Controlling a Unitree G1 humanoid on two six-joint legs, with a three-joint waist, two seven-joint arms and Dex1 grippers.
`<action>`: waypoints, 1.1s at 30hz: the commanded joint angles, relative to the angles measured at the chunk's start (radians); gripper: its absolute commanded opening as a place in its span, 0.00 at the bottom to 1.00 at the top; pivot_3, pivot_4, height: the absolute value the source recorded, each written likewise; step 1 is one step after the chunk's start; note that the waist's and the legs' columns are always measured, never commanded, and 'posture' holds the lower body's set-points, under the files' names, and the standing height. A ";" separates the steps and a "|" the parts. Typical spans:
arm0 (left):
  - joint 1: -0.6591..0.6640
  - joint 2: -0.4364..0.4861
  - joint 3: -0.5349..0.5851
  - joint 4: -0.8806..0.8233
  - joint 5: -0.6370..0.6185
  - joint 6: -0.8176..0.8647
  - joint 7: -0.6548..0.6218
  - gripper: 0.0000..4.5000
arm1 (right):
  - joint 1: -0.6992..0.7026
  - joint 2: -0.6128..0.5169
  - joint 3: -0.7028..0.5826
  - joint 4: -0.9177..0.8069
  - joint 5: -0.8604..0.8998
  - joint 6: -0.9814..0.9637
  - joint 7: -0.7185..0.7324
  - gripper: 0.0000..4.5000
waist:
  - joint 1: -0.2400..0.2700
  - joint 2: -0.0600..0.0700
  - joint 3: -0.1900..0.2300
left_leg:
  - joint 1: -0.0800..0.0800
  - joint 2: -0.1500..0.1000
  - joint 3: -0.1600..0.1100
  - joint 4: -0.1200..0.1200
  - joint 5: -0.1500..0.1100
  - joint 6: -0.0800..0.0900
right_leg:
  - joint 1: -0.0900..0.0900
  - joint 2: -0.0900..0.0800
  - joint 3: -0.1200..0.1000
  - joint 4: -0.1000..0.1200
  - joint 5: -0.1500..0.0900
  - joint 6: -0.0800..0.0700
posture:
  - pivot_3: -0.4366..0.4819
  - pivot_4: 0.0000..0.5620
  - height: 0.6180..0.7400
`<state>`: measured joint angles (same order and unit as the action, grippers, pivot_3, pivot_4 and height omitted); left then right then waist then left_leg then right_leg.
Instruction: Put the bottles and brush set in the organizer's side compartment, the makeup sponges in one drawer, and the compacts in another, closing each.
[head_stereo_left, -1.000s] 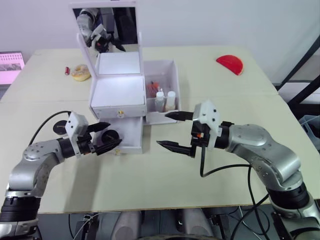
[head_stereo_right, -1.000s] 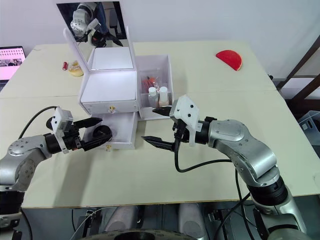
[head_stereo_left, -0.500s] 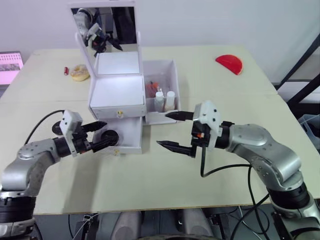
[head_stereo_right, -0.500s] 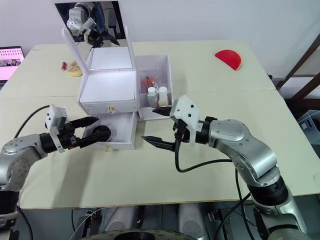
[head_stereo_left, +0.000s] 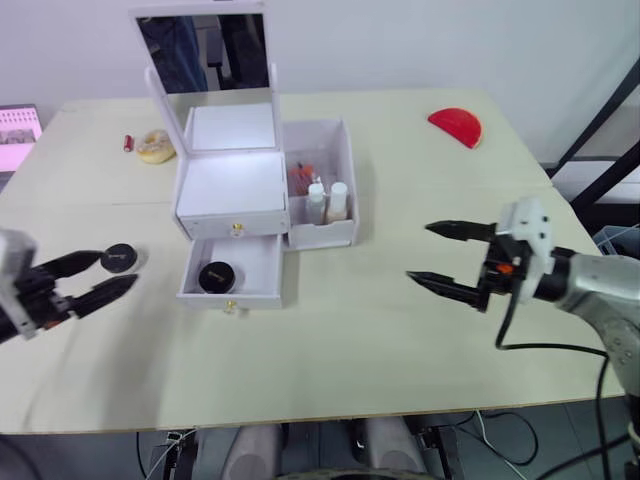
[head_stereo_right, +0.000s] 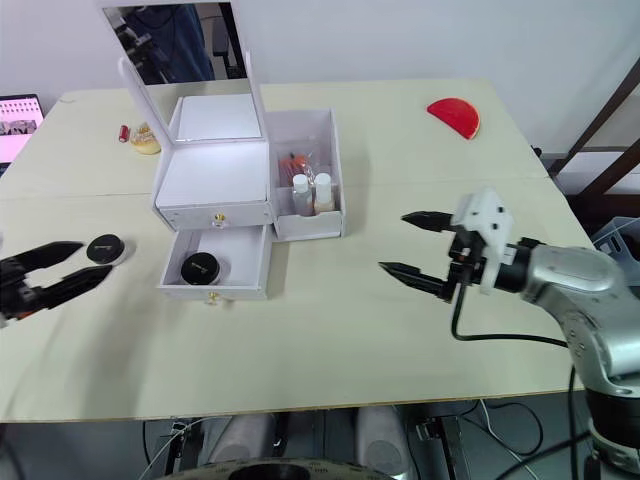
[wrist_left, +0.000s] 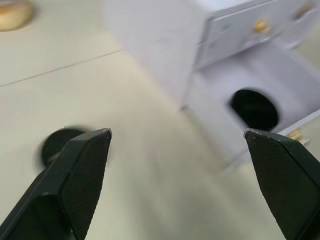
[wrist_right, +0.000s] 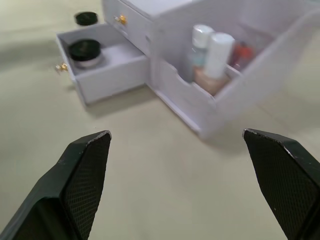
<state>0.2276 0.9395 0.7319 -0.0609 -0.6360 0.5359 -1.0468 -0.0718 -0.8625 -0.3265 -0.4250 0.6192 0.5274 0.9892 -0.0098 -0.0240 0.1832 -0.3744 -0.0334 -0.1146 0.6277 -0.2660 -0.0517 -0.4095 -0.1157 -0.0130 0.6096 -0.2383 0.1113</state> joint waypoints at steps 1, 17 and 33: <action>0.048 0.012 0.092 0.095 0.064 -0.100 -0.028 0.99 | 0.108 -0.012 -0.144 0.077 -0.039 -0.123 0.072 1.00 | 0.002 0.000 0.000 | 0.000 0.000 0.000 0.000 0.000 0.000 | 0.000 0.000 0.000 0.000 0.000 0.000 | 0.48 0.27 1.00; 0.068 -0.035 0.130 0.301 0.113 -0.270 0.019 0.99 | 0.268 0.031 -0.251 0.316 -0.077 -0.340 0.139 1.00 | -0.002 0.001 0.000 | 0.000 0.005 0.002 -0.002 0.000 -0.001 | 0.001 -0.001 0.000 -0.005 0.000 0.000 | 0.48 0.27 1.00; 0.001 -0.194 0.027 -0.047 0.076 -0.110 0.257 0.99 | 0.107 0.049 0.008 0.005 -0.026 -0.165 0.033 1.00 | -0.001 0.001 0.000 | 0.000 0.005 0.002 -0.001 0.000 0.000 | 0.002 0.000 0.001 -0.005 0.004 -0.004 | 0.48 0.27 1.00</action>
<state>0.2378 0.7535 0.7484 -0.0673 -0.5470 0.4140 -0.8435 0.0641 -0.8107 -0.3325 -0.3538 0.5657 0.3395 1.0473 -0.0110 -0.0227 0.1833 -0.3739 -0.0285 -0.1127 0.6266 -0.2662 -0.0521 -0.4079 -0.1150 -0.0123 0.6056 -0.2346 0.1073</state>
